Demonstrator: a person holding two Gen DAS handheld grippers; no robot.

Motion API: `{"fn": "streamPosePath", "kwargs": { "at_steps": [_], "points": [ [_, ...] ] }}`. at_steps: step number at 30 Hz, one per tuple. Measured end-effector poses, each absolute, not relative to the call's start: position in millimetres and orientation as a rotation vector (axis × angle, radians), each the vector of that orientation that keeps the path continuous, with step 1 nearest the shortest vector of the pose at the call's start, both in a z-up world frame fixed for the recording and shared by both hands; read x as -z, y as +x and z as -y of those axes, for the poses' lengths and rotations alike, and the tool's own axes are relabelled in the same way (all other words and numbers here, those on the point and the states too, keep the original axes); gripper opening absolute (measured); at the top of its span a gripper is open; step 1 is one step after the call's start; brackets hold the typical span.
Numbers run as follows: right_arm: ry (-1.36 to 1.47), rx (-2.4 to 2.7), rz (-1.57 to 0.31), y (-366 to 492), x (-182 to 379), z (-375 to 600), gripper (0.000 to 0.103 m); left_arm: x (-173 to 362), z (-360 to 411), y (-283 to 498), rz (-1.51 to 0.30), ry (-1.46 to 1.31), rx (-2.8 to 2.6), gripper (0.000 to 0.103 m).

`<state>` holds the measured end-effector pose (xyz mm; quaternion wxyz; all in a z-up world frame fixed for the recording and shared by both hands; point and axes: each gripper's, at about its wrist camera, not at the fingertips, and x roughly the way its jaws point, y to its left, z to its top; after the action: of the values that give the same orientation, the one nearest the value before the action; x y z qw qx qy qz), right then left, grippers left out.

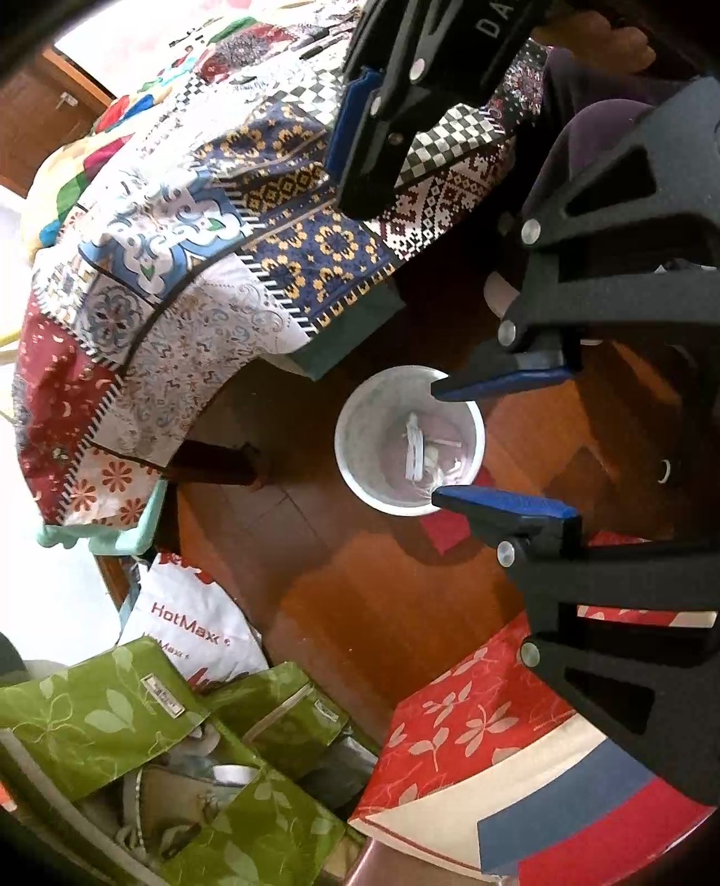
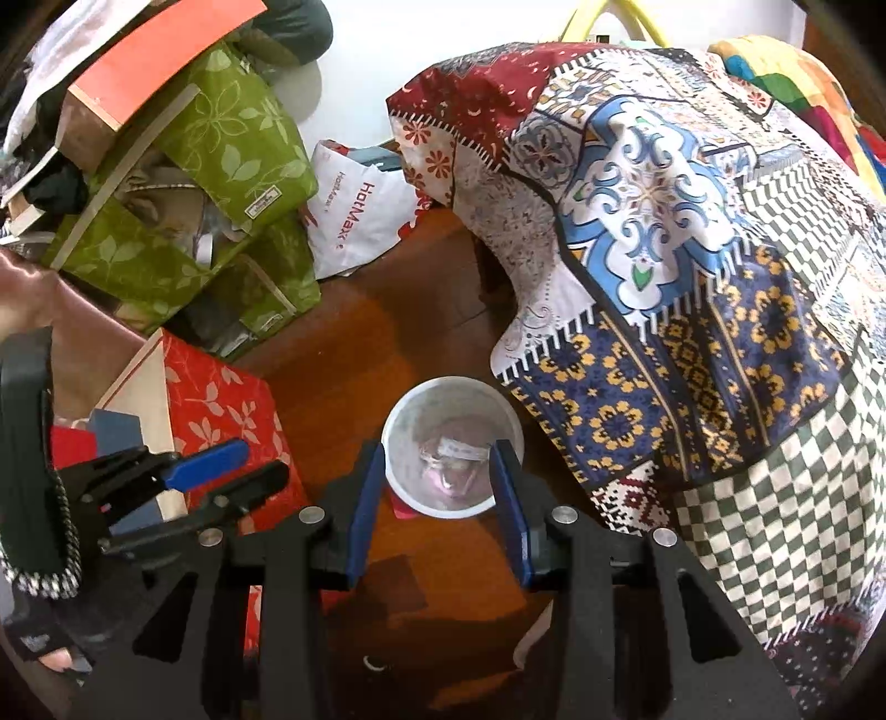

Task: Collect trash
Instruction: 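Open both grippers over the bin to drop the earphones and tube, then move both grippers back toward the markers on the bed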

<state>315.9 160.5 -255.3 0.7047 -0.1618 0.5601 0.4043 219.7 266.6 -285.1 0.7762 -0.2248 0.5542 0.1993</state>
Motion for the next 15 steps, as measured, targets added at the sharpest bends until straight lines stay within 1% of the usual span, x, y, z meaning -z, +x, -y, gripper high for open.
{"fn": "streamPosePath", "kwargs": {
  "at_steps": [6, 15],
  "points": [
    [-0.345, -0.898, -1.194, 308.0, 230.3, -136.7, 0.036, 248.8, -251.5, 209.5, -1.130, -0.445, -0.437, 0.030],
    [-0.283, -0.906, -1.061, 293.9, 169.5, -92.0, 0.036, 181.6, -214.2, 195.5, -1.003, -0.367, -0.427, 0.030]
  ]
}}
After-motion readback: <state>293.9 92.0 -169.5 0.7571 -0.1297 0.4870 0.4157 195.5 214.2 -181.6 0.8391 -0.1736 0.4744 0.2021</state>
